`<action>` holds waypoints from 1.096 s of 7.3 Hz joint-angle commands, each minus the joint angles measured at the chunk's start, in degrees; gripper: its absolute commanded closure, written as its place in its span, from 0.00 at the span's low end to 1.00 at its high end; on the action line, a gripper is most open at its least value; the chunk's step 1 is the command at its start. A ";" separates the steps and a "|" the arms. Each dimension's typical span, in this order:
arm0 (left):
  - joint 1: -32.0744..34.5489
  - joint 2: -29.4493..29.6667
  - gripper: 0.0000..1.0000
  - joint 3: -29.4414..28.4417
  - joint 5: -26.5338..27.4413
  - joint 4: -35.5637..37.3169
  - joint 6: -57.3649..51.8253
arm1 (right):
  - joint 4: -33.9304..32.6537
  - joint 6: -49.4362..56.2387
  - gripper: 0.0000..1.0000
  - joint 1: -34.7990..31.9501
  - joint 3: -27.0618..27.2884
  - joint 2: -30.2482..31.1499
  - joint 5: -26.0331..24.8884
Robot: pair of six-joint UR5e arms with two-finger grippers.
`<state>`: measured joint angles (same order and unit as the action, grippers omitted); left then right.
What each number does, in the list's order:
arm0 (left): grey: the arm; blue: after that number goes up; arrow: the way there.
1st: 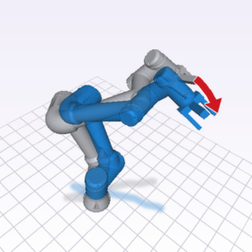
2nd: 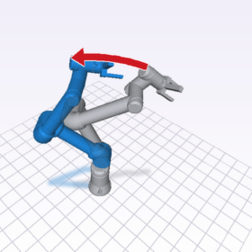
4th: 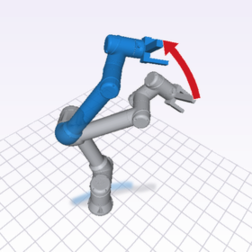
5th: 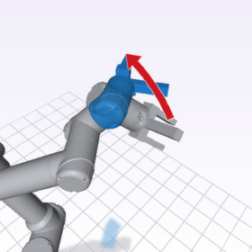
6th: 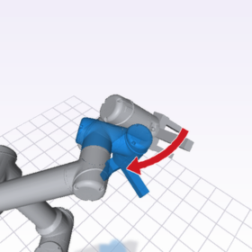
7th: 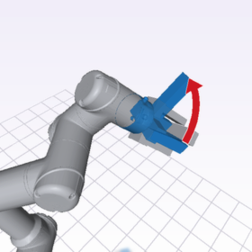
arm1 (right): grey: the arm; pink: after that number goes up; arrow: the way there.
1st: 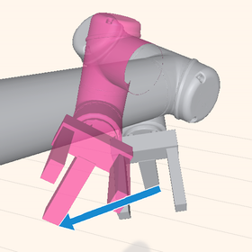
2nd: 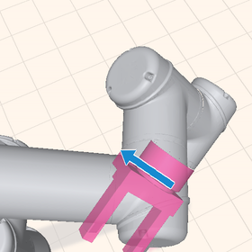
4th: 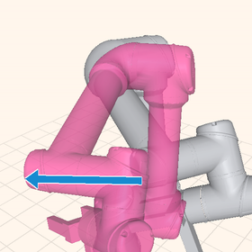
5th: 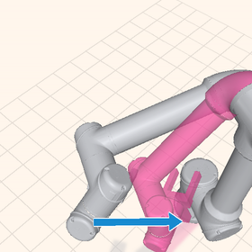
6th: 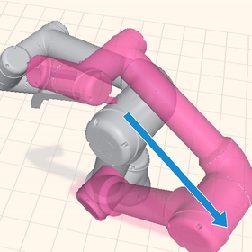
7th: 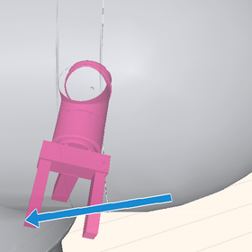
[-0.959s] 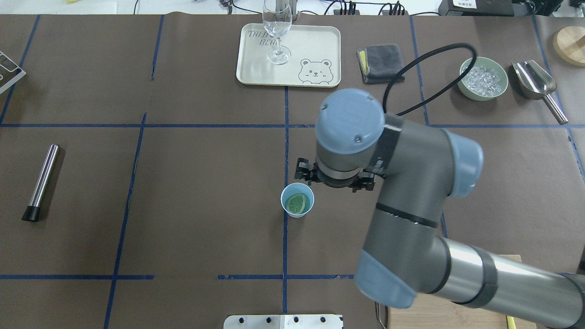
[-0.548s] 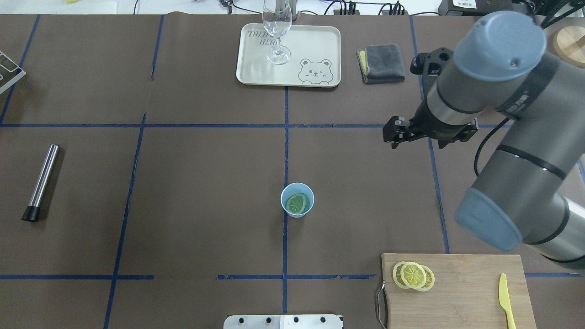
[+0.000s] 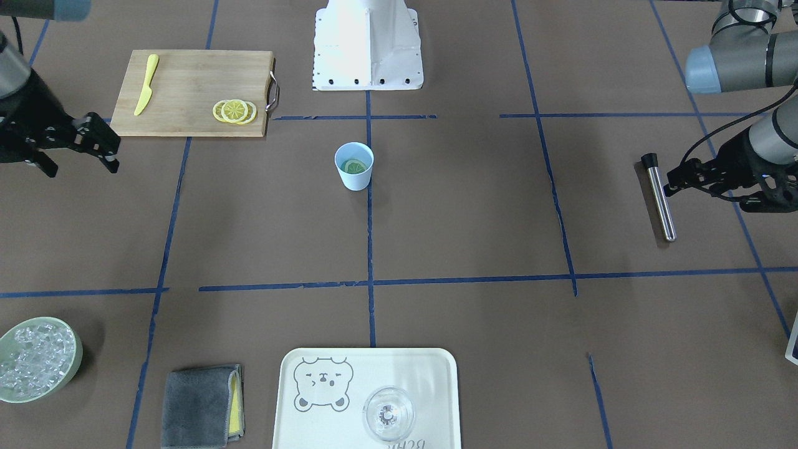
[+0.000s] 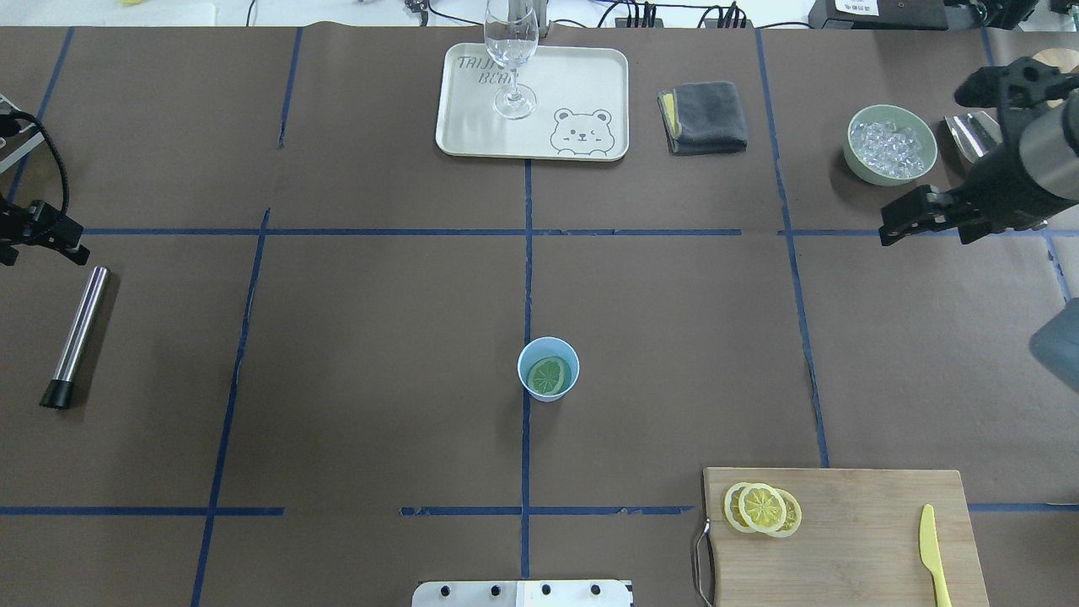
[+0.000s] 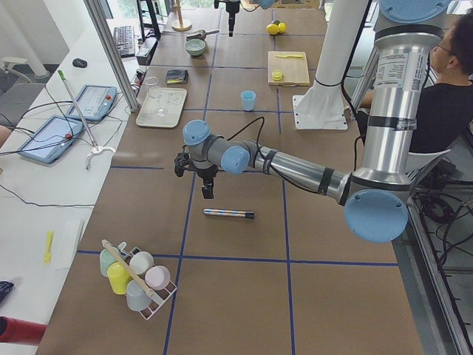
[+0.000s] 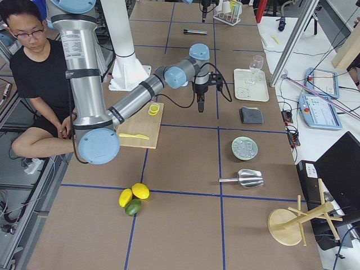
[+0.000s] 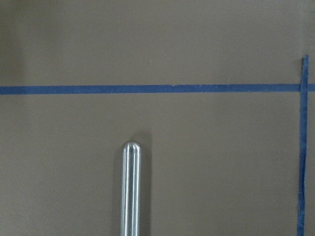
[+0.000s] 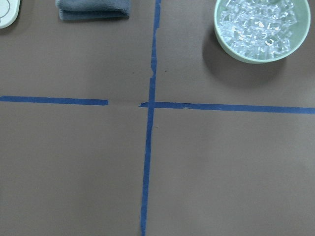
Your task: Squeeze lemon into cup
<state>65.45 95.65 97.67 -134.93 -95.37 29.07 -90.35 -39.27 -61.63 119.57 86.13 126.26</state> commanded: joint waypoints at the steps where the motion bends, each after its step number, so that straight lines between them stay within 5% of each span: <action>1: -0.50 1.03 0.00 -4.91 0.02 -0.16 -1.82 | 2.64 10.94 0.00 -8.91 -2.75 5.18 6.88; 4: -2.95 1.03 0.00 -14.67 -0.25 -11.03 -1.39 | 2.73 11.76 0.00 -11.49 -3.99 5.36 8.83; 8: -5.24 0.42 0.00 -14.88 -1.74 -11.33 -0.86 | 2.81 11.85 0.00 -12.46 -3.90 5.45 10.50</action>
<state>60.59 96.13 82.82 -136.43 -106.55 28.08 -87.57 -27.49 -73.87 115.65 91.55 136.49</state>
